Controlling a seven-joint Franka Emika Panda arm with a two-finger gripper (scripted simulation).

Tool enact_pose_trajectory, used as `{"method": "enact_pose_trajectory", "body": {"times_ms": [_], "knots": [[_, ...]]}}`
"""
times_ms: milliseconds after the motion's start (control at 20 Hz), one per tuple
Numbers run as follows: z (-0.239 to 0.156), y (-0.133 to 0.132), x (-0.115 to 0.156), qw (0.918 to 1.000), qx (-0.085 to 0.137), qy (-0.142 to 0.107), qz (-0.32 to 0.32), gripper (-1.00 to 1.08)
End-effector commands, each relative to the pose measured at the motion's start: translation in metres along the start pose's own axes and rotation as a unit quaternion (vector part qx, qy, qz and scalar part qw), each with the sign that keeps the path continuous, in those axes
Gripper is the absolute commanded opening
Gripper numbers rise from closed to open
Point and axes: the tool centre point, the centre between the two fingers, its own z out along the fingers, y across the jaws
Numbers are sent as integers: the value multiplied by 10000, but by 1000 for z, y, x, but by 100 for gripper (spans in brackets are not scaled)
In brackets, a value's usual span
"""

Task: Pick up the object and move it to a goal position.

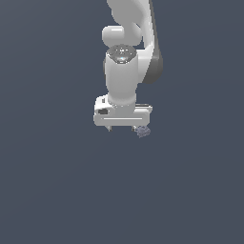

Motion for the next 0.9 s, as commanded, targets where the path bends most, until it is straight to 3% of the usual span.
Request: {"method": "enact_pose_trajectory", "body": {"times_ms": [0, 500, 850], "knots": [[0, 0, 0, 10000, 0, 0, 0, 100], [18, 19, -13, 9995, 71, -249, 200, 100], [23, 10, -16, 9996, 62, -241, 97, 100]]}}
